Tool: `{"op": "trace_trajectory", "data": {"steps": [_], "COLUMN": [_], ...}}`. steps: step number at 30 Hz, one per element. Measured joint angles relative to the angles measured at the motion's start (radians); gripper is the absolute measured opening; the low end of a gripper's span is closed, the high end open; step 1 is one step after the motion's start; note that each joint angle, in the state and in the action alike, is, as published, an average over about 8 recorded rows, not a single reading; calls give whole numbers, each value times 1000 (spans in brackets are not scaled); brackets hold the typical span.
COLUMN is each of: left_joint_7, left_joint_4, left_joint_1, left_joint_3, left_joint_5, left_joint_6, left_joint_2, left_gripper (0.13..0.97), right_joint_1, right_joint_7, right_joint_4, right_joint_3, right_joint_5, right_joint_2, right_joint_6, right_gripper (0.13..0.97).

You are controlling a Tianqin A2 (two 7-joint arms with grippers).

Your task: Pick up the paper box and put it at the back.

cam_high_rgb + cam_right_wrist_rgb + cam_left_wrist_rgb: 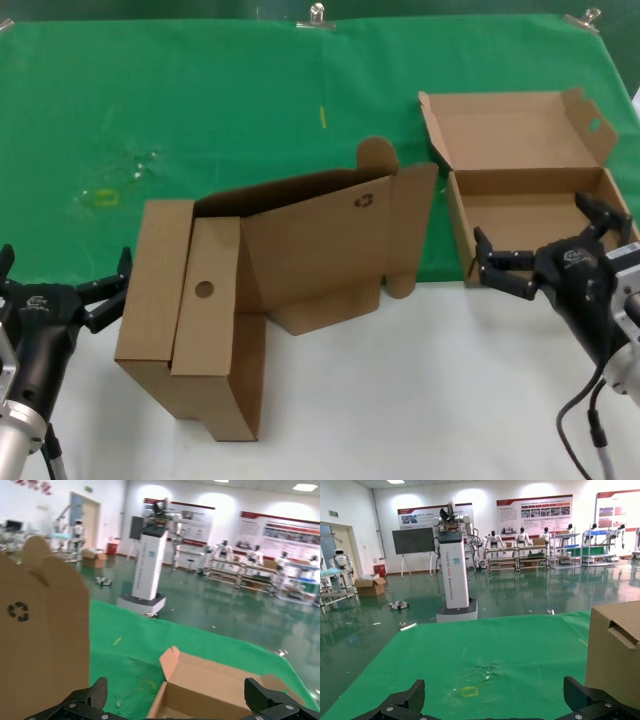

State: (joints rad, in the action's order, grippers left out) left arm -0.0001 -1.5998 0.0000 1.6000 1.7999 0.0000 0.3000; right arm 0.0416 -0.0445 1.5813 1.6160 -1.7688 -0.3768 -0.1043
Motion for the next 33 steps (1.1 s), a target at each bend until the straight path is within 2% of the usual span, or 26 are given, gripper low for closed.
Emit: {"op": "trace_trajectory", "data": {"steps": [10,33], "left_joint_7": [0,0], "left_joint_4": [0,0], "left_joint_1": [0,0], "left_joint_3": [0,0], "left_joint_5": [0,0], "left_joint_6": [0,0], "left_joint_2": [0,0], "left_gripper": [966,966], "right_joint_1": [-30,-31], "right_joint_7": [32,34], "right_joint_4": [14,14], "right_joint_3": [-12,-12], "right_joint_5": [-23,-24], "right_joint_2": [56,58], "right_joint_6": [76,79], "right_gripper": [966,966]}}
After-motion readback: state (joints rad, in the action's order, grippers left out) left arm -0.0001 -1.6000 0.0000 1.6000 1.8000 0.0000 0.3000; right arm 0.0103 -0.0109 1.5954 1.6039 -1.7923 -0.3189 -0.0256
